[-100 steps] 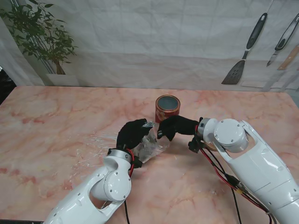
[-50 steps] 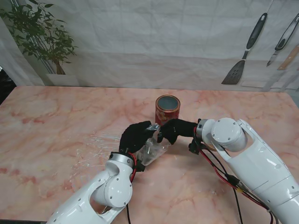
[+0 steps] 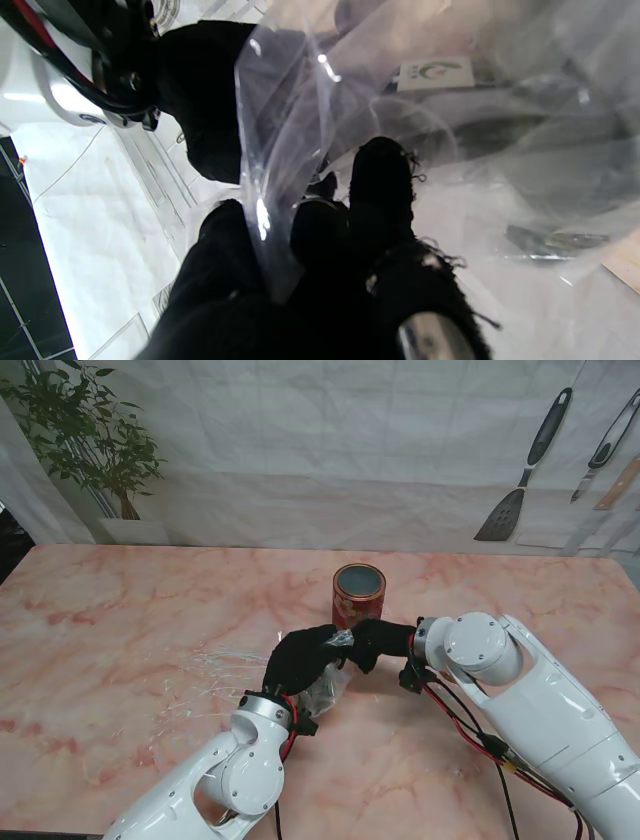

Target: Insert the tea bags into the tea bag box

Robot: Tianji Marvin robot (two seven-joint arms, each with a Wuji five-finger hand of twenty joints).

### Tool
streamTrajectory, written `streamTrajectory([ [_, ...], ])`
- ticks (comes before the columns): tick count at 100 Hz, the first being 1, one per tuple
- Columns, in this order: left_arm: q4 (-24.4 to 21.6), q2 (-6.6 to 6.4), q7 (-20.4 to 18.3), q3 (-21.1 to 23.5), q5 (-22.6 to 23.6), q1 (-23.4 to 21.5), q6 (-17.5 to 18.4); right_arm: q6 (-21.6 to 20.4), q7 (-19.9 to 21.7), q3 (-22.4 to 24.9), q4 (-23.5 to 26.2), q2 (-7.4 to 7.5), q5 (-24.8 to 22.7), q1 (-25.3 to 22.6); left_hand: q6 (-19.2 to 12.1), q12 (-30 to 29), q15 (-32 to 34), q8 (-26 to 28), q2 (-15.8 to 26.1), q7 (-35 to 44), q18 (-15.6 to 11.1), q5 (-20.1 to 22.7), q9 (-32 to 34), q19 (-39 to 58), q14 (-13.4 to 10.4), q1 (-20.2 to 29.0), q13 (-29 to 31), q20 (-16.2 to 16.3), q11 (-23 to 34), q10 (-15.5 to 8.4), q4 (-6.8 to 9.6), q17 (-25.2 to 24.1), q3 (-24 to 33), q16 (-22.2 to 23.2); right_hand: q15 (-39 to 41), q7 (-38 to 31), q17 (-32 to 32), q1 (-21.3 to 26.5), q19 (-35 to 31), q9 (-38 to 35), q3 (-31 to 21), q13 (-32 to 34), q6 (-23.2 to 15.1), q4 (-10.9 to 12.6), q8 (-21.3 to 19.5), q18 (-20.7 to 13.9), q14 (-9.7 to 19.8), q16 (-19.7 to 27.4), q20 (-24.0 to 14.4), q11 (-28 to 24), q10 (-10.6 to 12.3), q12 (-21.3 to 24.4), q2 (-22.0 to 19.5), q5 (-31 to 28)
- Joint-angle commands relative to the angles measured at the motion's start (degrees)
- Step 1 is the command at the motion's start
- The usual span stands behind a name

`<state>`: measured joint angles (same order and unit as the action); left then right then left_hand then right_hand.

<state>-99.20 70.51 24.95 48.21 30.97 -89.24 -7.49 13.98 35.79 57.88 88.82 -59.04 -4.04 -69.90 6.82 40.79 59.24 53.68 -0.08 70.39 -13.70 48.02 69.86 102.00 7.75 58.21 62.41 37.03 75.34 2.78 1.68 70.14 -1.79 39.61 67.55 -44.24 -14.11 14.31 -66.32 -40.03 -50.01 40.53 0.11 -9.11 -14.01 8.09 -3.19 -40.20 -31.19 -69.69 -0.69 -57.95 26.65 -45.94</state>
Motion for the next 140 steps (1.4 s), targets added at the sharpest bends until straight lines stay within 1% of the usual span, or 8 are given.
streamTrajectory([
  [1, -0.21, 0.11, -1.00, -0.36, -0.28, 0.16, 0.47, 0.26, 0.58, -0.33, -0.06, -0.29, 0.08, 0.12, 8.48, -0.88, 31.65, 2.52, 1.14, 6.82, -4.90, 5.05, 0.00, 17.98, 7.72, 3.36, 10.33, 0.10, -4.97, -1.24, 0.00, -5.66, 0.79, -0.14, 2.18, -0.20, 0.10, -2.55, -2.27, 0.49, 1.96, -0.76, 0.76, 0.53, -0.78, 1.07, -0.29, -0.90, -0.89, -2.00, -0.09, -1.05, 1.50, -0.04],
  [20, -0.14, -0.07, -1.79, -0.27, -0.31, 0.29, 0.23, 0.04, 0.73, -0.17, 0.00, -0.36, 1.08, 0.21, 8.47, -0.88, 31.64, 2.51, 1.19, 6.76, -4.86, 4.92, -0.09, 17.98, 7.72, 3.33, 10.33, 0.08, -5.01, -1.32, 0.00, -5.67, 0.78, -0.14, 2.08, -0.15, 0.12, -2.99, -2.20, 0.88, 4.33, -0.95, 1.14, -0.05, -0.98, 1.49, -0.36, -0.87, -1.01, -1.80, -0.36, -1.23, 3.25, 0.02],
  [42, 0.22, 0.10, -1.45, -0.43, -0.63, 0.50, 0.53, 1.11, -1.11, 0.10, 0.73, -0.72, 0.71, -0.75, 8.52, -0.87, 31.64, 2.51, 1.19, 6.74, -4.80, 4.96, -0.05, 17.98, 7.72, 3.35, 10.33, 0.04, -4.99, -1.28, 0.00, -5.67, 0.78, -0.13, 2.98, -2.88, -1.64, 6.95, -2.86, -2.32, -9.30, 1.62, -0.22, 0.19, -2.37, 1.24, 0.15, -0.83, -1.29, -2.86, 0.95, -1.39, 12.55, -3.39],
  [50, 0.27, 0.17, -1.18, -0.54, -0.60, 0.57, 0.68, 1.33, -2.61, -0.22, 0.82, -1.02, 0.06, -1.09, 8.53, -0.87, 31.64, 2.52, 1.16, 6.76, -4.79, 4.98, 0.00, 17.98, 7.72, 3.34, 10.33, 0.03, -4.99, -1.32, 0.00, -5.67, 0.77, -0.13, 3.29, -11.46, -2.66, 11.94, -3.44, -4.31, -11.14, 3.08, -2.11, -7.13, 9.58, 1.09, 0.59, -0.25, -0.57, -3.53, 1.87, -0.83, 13.52, -3.08],
  [65, 0.30, 0.20, -1.07, -0.55, -0.63, 0.60, 0.72, 1.93, -6.02, -0.69, 1.20, -1.69, -1.48, -1.94, 8.51, -0.87, 31.64, 2.52, 1.21, 6.75, -4.78, 4.95, 0.00, 17.98, 7.72, 3.36, 10.33, 0.03, -4.99, -1.32, 0.01, -5.67, 0.79, -0.13, 3.99, -19.47, -3.58, 16.22, -4.08, -7.70, -9.77, 4.88, -3.96, -7.63, 12.76, 0.62, 0.78, -0.10, -0.33, -4.76, 2.77, -0.92, 10.11, -4.87],
  [84, 0.20, 0.19, -1.31, -0.14, -0.97, 0.50, 0.13, 0.65, -5.51, -0.68, 1.74, -1.33, -3.26, -1.94, 8.45, -0.87, 31.64, 2.50, 1.20, 6.70, -4.77, 4.95, -0.06, 17.98, 7.72, 3.30, 10.33, 0.01, -5.01, -1.26, -0.01, -5.67, 0.75, -0.12, 2.71, -24.57, -0.88, 18.18, -2.51, -4.29, -8.43, 1.16, -4.23, -6.36, 7.97, 0.51, 0.42, -0.03, 0.39, -5.20, 2.26, -3.65, 4.98, -3.01],
  [110, 0.70, 0.26, -2.30, 0.43, -2.08, 1.11, -1.84, 0.39, -2.63, 1.12, 4.34, -0.31, -4.73, -2.38, 8.53, -0.86, 31.64, 2.50, 1.22, 6.68, -4.75, 4.92, -0.14, 17.98, 7.72, 3.35, 10.33, -0.02, -5.03, -1.22, 0.00, -5.68, 0.78, -0.12, 1.08, -28.51, 3.44, 20.00, -0.41, 2.23, -8.12, -5.12, -1.94, -0.87, -5.75, 0.99, -0.89, -0.83, 0.45, -4.77, 0.13, -7.43, 1.39, 3.05],
  [140, 0.81, 0.29, -2.61, 0.74, -2.07, 1.35, -3.69, 2.32, -3.28, 5.32, 8.51, -0.22, -5.30, -4.96, 8.49, -0.86, 31.64, 2.49, 1.22, 6.68, -4.66, 4.92, -0.19, 17.98, 7.72, 3.29, 10.33, -0.06, -5.05, -1.16, 0.00, -5.69, 0.76, -0.12, 1.72, -29.92, 3.89, 18.33, -0.67, 2.82, -11.21, -5.71, -1.73, 1.79, -10.37, 1.37, -1.27, -1.22, 0.07, -5.47, -0.47, -7.60, 2.15, 3.73],
])
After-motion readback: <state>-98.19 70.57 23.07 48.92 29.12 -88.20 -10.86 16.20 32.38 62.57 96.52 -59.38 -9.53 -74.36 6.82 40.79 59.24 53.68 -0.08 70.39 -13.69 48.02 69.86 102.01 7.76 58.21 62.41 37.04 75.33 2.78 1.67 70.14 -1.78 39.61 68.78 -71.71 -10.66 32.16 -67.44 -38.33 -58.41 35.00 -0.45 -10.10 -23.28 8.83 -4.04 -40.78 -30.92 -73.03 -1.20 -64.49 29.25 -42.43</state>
